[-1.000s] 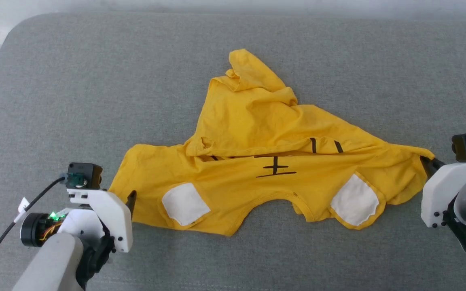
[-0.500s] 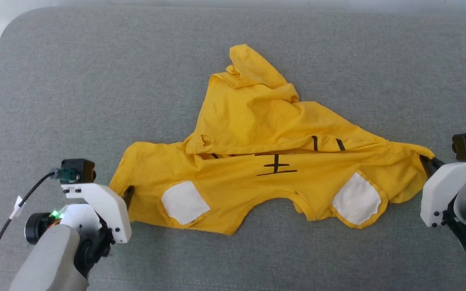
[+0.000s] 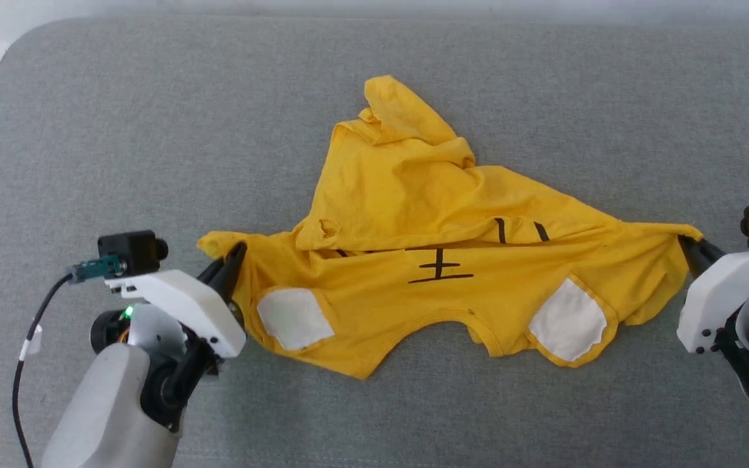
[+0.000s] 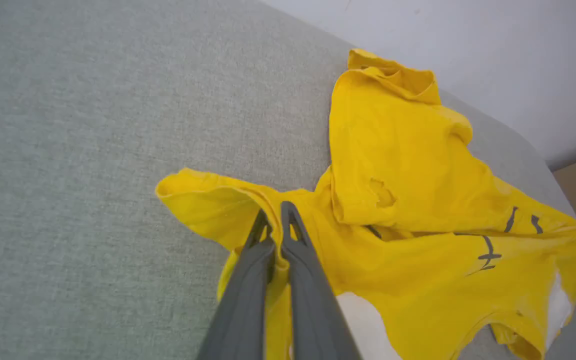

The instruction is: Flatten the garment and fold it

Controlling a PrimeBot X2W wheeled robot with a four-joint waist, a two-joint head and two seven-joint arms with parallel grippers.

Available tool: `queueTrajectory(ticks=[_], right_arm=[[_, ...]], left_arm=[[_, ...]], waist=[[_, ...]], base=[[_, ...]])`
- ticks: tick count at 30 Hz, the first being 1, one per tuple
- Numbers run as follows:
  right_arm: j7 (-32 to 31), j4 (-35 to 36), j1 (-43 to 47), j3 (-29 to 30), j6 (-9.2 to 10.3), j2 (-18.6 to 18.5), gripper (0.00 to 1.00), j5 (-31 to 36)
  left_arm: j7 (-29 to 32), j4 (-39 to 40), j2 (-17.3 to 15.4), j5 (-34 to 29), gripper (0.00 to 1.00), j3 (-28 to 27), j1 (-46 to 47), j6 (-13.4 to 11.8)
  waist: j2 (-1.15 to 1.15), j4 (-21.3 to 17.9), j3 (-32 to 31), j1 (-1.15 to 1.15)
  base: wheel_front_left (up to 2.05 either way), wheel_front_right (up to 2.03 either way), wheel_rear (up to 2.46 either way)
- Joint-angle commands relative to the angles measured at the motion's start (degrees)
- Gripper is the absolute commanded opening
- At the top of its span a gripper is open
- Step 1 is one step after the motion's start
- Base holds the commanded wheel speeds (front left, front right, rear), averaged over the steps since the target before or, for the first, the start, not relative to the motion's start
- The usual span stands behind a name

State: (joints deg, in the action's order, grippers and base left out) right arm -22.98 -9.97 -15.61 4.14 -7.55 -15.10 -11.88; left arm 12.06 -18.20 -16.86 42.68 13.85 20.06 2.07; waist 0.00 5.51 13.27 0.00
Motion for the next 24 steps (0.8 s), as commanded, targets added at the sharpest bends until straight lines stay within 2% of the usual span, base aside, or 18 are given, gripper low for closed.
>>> queueTrajectory(ticks=[1,5,9,15,19,24], right_arm=[[0.5,0.6,-0.9,0.7,0.06,0.6,0.0,-0.6],[1.2,3.2,-2.4,2.9,0.06,2.5,0.0,-1.4],[0.8,6.3,-4.7,3.7,0.06,4.0,0.0,-1.4],[-1.4,10.3,-10.0,2.3,0.06,4.6,0.0,-2.3],[-3.6,12.0,-15.3,0.8,0.06,4.0,0.0,-2.8],[-5.7,11.7,-22.7,-1.8,0.06,2.9,0.0,-2.7]], left_arm=[[-0.8,1.4,0.2,0.4,0.0,-0.5,0.5,0.5],[-3.2,7.6,0.2,0.8,0.0,-1.8,2.1,0.9],[-4.8,13.4,0.2,-0.1,0.0,-2.6,4.9,0.2],[-3.1,19.2,1.2,0.3,0.0,-2.4,10.4,-1.0],[-0.9,20.5,1.1,0.0,0.0,-2.2,15.7,-2.1],[1.7,17.9,0.5,-2.1,0.0,-1.4,24.2,-3.3]], waist=[[0.0,-0.1,-0.1,0.0],[0.0,-0.4,-0.4,0.0],[0.0,-0.9,-1.0,0.0],[0.0,-2.1,-2.2,0.0],[0.0,-3.0,-3.3,0.0],[0.0,-4.1,-4.7,0.0]], base=[[0.0,0.0,0.0],[0.0,0.0,0.0],[0.0,0.0,0.0],[0.0,0.0,0.0],[0.0,0.0,0.0],[0.0,0.0,0.0]])
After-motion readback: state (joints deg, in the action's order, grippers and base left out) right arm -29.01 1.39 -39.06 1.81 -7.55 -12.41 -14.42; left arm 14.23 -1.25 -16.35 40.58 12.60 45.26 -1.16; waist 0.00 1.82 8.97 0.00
